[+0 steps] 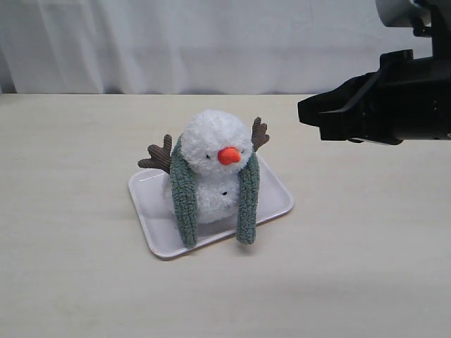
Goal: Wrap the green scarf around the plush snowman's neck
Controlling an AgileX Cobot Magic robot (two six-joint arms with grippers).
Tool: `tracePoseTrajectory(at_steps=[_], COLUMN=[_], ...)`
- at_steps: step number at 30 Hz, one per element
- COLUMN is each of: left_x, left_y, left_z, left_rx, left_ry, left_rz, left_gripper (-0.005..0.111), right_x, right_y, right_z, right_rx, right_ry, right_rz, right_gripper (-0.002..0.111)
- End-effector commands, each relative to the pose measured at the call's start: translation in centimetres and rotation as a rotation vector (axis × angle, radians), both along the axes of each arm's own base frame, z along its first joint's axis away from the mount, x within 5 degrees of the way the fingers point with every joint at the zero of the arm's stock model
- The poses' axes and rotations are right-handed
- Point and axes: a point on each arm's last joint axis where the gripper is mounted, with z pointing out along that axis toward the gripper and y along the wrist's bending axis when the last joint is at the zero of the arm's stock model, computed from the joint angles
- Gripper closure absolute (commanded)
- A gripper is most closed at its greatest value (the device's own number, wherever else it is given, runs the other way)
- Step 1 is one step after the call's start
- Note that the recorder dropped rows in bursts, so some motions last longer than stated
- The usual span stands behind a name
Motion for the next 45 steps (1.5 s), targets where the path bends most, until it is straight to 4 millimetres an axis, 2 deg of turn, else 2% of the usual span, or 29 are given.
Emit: tracePoseTrajectory(at_steps=[1,5,12,21,26,32,35,45], left_x=[1.3,3.2,5.7,7.5,8.0,8.3,8.3,8.3], left_y=[0.1,0.1,0.5,0.6,0.7,0.7,0.8,0.8], left_z=[-1.6,-3.8,-7.5,-11.8,-13.7,-15.1,-15.0,-16.9], left_rx=[-0.054,-0.055,-0.172,-0.286,-0.261,-0.206,-0.207,0.004], left_ry=[-0.025,-0.011,0.027,0.017,0.059,0.073,0.048,0.209], left_rz=[0.127,0.211,0.364,0.460,0.496,0.519,0.518,0.560], left_gripper=[0.107,0.107,0.107,0.107,0.107,0.107,0.107,0.107], right_x=[-0.1,-0.1,-0.1,-0.1,-0.1,-0.1,-0.1,-0.1], right_y=[-0.1,-0.1,-0.1,-0.1,-0.1,-0.1,-0.1,-0.1], right_z=[0.1,0.2,0.2,0.2,0.2,0.2,0.2,0.2], right_rx=[0.003,0.008,0.009,0.009,0.009,0.009,0.009,0.009], right_ry=[-0.013,-0.012,-0.013,-0.013,-0.012,-0.012,-0.012,-0.012], right_rz=[-0.005,-0.008,-0.012,-0.012,-0.011,-0.011,-0.011,-0.011], right_gripper=[0.104,0.104,0.104,0.104,0.104,0.104,0.104,0.104])
